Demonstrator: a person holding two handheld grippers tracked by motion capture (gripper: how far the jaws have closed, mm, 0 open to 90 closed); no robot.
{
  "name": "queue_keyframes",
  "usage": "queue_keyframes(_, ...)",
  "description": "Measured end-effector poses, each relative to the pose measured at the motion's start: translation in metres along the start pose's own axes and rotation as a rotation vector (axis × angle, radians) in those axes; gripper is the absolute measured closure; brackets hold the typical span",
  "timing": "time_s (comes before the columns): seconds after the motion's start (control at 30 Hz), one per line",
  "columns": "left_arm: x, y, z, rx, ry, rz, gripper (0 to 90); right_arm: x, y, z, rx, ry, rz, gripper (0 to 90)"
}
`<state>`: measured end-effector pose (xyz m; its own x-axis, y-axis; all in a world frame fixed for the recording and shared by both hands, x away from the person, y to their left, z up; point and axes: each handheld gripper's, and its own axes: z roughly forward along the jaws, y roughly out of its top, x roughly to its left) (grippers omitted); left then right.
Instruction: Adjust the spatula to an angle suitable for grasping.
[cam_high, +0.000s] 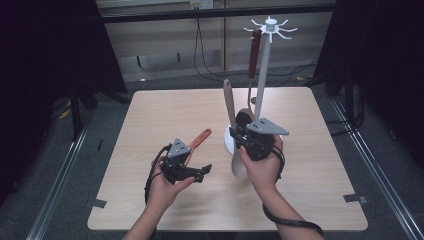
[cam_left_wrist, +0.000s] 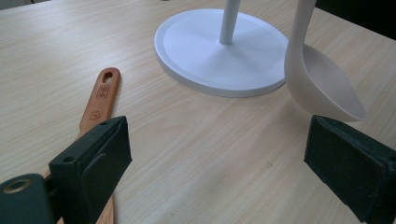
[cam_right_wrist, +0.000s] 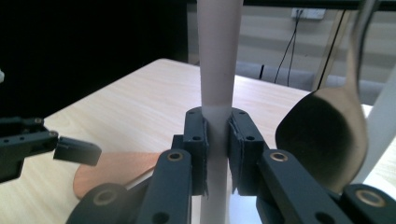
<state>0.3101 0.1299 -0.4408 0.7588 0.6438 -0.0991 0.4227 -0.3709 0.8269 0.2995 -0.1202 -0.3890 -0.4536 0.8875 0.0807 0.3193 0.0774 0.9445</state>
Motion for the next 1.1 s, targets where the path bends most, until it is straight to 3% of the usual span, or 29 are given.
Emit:
queue_keyframes(0.57,0.0,0.0,0.001,0.004,0.003,0.002,6.9,-0.002,0.002,-0.012,-0.104,-0.013,-0.005,79.5)
queue_keyframes(0.67,0.0,0.0,0.0,0.005,0.006,0.016,6.9,-0.002,0.002,-0.014,-0.124,-0.021,-0.013,79.5)
queue_keyframes(0.87,-0.001,0.0,0.001,0.002,-0.001,0.003,6.9,-0.001,0.002,-0.019,-0.179,-0.044,-0.019,79.5)
queue_keyframes(1.1,-0.001,0.0,0.0,0.006,0.003,0.004,6.9,-0.003,0.006,-0.024,-0.207,-0.074,-0.036,79.5)
